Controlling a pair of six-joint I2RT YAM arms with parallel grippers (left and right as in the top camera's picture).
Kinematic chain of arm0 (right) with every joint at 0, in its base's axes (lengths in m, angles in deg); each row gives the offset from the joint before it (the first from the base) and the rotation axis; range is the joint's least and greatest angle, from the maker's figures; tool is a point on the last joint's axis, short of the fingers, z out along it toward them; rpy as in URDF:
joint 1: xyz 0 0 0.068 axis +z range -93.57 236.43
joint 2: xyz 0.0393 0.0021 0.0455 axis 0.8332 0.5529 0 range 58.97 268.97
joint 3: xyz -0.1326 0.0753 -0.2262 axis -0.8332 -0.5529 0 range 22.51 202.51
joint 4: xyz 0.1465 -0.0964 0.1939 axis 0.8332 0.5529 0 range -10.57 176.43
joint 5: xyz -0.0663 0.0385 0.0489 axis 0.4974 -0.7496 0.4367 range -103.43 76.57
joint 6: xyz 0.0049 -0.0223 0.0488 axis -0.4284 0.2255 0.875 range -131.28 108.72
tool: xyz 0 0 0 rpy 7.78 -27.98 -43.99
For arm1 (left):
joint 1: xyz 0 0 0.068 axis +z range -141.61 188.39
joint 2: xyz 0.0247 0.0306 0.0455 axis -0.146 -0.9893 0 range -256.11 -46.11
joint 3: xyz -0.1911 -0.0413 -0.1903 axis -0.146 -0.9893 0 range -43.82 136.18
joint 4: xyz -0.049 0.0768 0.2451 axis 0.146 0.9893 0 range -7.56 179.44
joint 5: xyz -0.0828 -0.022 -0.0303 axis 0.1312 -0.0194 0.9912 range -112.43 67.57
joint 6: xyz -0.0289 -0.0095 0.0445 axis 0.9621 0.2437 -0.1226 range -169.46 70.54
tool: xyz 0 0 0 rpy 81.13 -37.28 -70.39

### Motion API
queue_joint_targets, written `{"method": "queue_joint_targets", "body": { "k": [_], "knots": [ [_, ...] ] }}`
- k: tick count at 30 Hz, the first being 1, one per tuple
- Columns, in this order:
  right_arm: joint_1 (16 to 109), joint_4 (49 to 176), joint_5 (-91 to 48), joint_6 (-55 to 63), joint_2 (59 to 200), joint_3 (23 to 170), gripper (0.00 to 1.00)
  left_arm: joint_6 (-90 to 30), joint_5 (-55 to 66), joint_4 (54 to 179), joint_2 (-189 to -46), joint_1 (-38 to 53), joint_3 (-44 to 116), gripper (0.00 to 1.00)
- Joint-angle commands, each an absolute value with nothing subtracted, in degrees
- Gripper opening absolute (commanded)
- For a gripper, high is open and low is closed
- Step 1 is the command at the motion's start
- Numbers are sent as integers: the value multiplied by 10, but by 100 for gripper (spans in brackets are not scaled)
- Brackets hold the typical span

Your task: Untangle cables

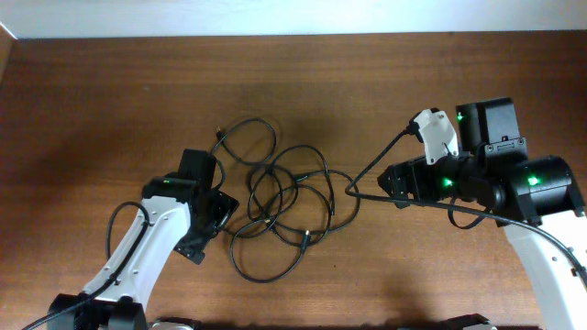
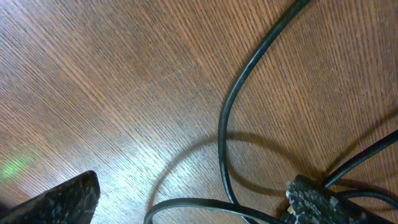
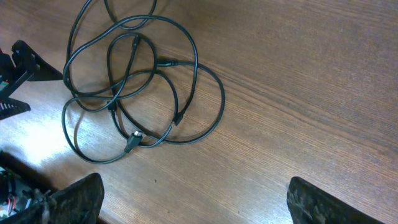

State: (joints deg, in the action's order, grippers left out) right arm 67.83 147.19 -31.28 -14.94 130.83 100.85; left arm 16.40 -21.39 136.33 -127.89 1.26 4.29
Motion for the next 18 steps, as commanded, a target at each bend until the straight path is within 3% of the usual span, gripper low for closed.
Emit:
{"method": "queue_joint_targets", "body": {
  "k": [1, 9, 13, 16, 18],
  "knots": [
    [677, 1474, -308, -156, 1308, 1015, 93, 173, -224, 1346, -1301, 15, 26, 99],
    [677, 1474, -308, -156, 1308, 1015, 93, 173, -224, 1326, -1378, 15, 21, 95],
    [677, 1474, -308, -156, 1308, 1015, 93, 173, -224, 1326, -1412, 15, 21, 79],
    [677, 1474, -308, -156, 1308, 1015, 93, 173, -224, 1326, -1438, 15, 21, 75],
    [677, 1474, -308, -156, 1308, 1015, 93, 173, -224, 1324, -1444, 15, 21, 67]
  ]
}}
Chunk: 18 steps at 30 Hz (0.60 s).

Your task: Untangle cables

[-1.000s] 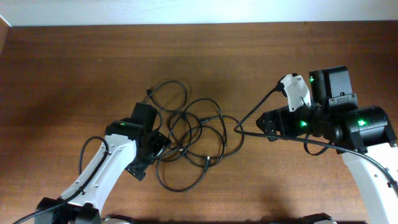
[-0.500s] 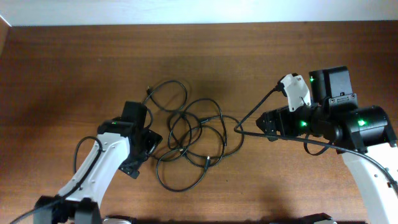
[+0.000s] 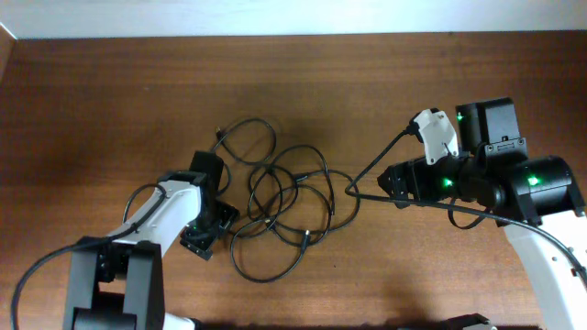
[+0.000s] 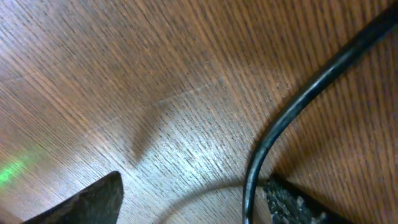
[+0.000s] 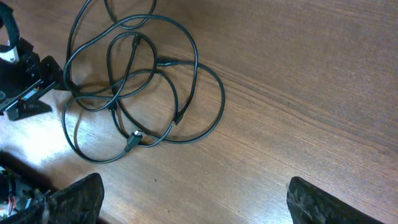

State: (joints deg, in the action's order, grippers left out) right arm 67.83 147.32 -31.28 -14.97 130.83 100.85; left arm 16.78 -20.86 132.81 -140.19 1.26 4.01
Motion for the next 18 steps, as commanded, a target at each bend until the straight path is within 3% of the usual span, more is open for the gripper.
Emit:
{"method": "queue_joint_targets", "body": {
  "k": [1, 2, 5, 8, 14, 18],
  "knots": [
    [677, 1474, -308, -156, 1308, 1015, 92, 173, -225, 1324, -1447, 15, 21, 60],
    [677, 1474, -308, -156, 1308, 1015, 92, 173, -225, 1324, -1449, 15, 21, 48],
    [677, 1474, -308, -156, 1308, 1015, 92, 173, -225, 1324, -1449, 15, 21, 27],
    [677, 1474, -308, -156, 1308, 1015, 92, 173, -225, 1324, -1449, 15, 21, 0],
    [677, 1475, -308, -156, 1308, 1015, 92, 137, -237, 1324, -1448, 16, 22, 0],
    [677, 1476, -308, -156, 1308, 1015, 92, 32, -238, 1373, -1424, 15, 79, 0]
  ]
}}
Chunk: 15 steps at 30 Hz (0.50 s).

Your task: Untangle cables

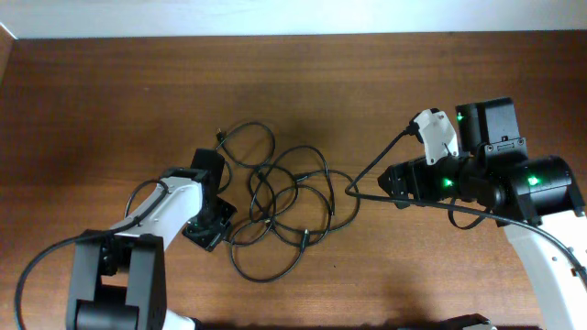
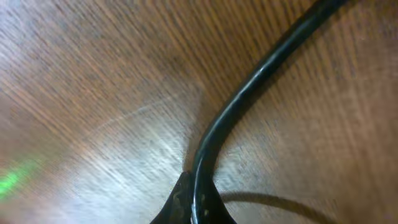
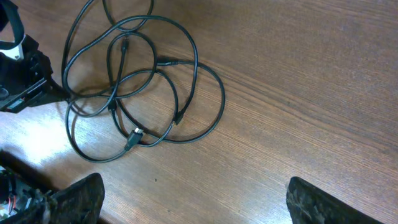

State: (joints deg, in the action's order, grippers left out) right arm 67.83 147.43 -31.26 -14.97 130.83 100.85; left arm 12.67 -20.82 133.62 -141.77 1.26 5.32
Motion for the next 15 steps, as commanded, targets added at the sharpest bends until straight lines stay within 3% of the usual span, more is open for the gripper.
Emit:
{"method": "queue_joint_targets", "body": {
  "k": [1, 7, 15],
  "knots": [
    [677, 1476, -308, -156, 1308, 1015, 92, 11, -242, 1391, -1413, 15, 99, 0],
    [677, 1476, -308, -156, 1308, 1015, 93, -38, -381, 1524, -1300, 15, 286, 0],
    [677, 1476, -308, -156, 1308, 1015, 93, -428, -346, 1409, -1167, 14, 383, 0]
  ]
}}
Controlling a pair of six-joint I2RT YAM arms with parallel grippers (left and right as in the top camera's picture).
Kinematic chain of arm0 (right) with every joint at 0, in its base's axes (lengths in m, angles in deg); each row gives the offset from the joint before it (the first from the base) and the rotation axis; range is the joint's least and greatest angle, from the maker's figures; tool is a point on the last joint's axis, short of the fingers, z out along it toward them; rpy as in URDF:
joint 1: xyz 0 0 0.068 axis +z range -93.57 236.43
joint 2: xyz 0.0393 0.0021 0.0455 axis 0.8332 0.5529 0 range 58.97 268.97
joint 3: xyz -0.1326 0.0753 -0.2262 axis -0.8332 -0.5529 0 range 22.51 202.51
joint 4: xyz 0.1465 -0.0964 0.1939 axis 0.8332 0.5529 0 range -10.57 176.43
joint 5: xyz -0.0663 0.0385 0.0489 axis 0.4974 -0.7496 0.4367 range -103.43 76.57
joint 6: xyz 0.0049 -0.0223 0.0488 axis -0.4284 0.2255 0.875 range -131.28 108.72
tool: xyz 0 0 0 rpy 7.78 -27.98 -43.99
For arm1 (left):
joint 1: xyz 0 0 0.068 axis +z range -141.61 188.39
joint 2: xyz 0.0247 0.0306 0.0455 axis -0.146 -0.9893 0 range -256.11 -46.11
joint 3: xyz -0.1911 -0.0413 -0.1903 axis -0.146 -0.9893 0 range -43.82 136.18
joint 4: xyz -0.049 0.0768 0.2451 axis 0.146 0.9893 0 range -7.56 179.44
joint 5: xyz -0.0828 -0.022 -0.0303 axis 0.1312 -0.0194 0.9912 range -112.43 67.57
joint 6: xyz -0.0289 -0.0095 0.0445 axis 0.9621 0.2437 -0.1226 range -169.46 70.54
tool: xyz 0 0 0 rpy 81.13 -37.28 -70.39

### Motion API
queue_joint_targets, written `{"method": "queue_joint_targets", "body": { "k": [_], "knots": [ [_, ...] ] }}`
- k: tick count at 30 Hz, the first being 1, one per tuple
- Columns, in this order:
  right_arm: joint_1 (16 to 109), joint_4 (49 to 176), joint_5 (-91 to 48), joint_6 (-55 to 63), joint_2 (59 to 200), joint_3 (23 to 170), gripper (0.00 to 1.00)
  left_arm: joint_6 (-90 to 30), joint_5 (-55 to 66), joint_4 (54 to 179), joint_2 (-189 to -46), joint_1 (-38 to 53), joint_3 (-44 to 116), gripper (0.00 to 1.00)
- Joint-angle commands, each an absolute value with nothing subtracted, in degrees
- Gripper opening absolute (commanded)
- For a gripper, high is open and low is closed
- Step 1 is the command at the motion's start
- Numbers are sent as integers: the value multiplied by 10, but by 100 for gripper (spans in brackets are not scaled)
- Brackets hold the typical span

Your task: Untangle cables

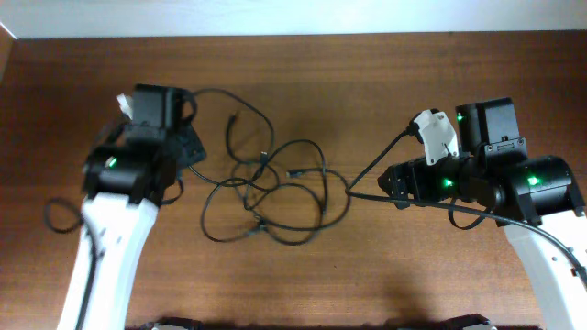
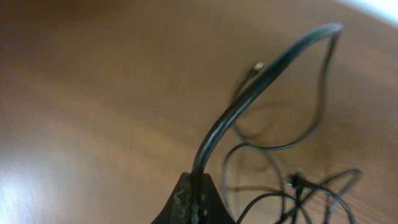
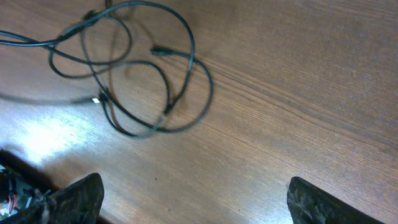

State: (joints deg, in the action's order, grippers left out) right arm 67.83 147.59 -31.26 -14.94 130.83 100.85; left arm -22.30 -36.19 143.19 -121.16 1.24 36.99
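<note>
A tangle of thin black cables [image 1: 275, 194] lies spread in loose loops at the table's middle; the right wrist view shows the tangle [image 3: 140, 87] at upper left. My left gripper [image 2: 196, 194] is shut on one black cable strand [image 2: 249, 93], which arcs up and away to a plug end. From overhead the left gripper [image 1: 186, 148] is at the upper left, left of the tangle. My right gripper [image 3: 196, 202] stands wide open above bare wood, nothing between its fingers [image 3: 78, 199], to the right of the tangle [image 1: 396, 188].
The brown wooden table [image 1: 303, 275] ends at a white wall strip along the far edge [image 1: 293, 35]. The right arm's own black lead [image 1: 371, 170] hangs in a V just right of the tangle. The left arm's lead [image 1: 55, 215] loops at the left.
My left gripper, shut on a strand low beside the tangle's left edge, now holds it raised at the upper left. The tangle has been pulled leftward and its loops have opened out. The right arm is unmoved.
My left gripper stood open by the tangle's lower left, then had its fingers around a strand at the tangle's left edge, then was shut on that strand. Now the strand is lifted to the upper left and the loops are stretched out. The right gripper stayed open and still.
</note>
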Motion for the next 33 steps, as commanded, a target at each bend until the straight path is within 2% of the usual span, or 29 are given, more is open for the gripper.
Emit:
{"method": "queue_joint_targets", "body": {
  "k": [1, 6, 12, 14, 18, 24, 29, 33],
  "knots": [
    [677, 1476, -308, -156, 1308, 1015, 93, -471, -323, 1398, -1150, 14, 383, 0],
    [677, 1476, -308, -156, 1308, 1015, 93, -651, -236, 1381, -1095, 14, 383, 0],
    [677, 1476, -308, -156, 1308, 1015, 93, -830, -199, 1396, -1045, 14, 383, 0],
    [677, 1476, -308, -156, 1308, 1015, 93, -875, -171, 1416, -1035, 14, 383, 0],
    [677, 1476, -308, -156, 1308, 1015, 93, -881, -177, 1435, -1033, 14, 383, 0],
    [677, 1476, -308, -156, 1308, 1015, 93, -1006, -215, 1507, -1033, 14, 383, 0],
    [677, 1476, -308, -156, 1308, 1015, 93, -938, -332, 1480, -1034, 14, 383, 0],
    [677, 1476, -308, -156, 1308, 1015, 93, -825, -456, 1426, -1034, 15, 383, 0]
  ]
}}
